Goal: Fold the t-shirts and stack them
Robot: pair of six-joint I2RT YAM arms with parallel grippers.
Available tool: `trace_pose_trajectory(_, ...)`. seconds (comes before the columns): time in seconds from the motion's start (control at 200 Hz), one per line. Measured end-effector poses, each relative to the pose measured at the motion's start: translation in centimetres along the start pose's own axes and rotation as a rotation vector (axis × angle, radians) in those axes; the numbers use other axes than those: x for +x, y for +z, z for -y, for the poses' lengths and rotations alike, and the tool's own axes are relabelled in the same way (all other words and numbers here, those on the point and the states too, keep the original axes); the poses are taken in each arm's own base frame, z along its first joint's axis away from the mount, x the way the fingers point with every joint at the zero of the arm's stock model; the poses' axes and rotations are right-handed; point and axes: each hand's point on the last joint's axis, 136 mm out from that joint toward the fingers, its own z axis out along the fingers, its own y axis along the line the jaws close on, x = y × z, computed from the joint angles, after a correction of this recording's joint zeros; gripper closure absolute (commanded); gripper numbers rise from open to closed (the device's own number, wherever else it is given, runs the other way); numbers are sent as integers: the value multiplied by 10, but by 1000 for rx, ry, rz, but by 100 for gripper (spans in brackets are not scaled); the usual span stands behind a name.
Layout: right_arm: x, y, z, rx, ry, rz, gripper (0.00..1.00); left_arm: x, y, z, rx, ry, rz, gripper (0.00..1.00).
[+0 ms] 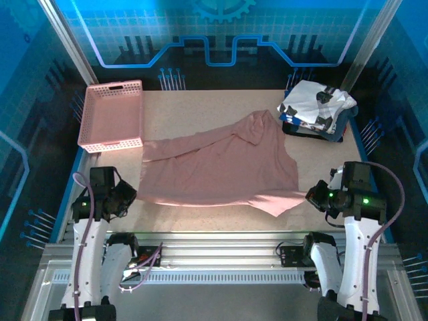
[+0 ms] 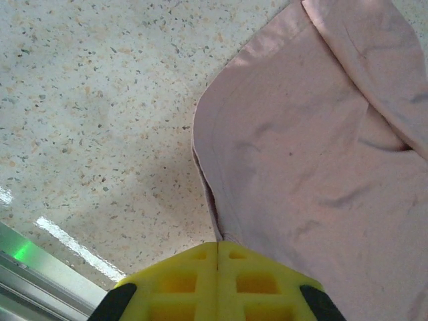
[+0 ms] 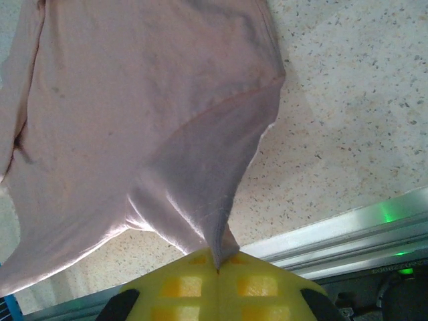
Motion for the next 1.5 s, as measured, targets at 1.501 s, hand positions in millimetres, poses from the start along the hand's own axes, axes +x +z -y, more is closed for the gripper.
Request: trace_pose_trajectory(1.501, -165, 151, -110, 136, -428, -146, 100, -52, 92, 4, -164, 71, -83, 100)
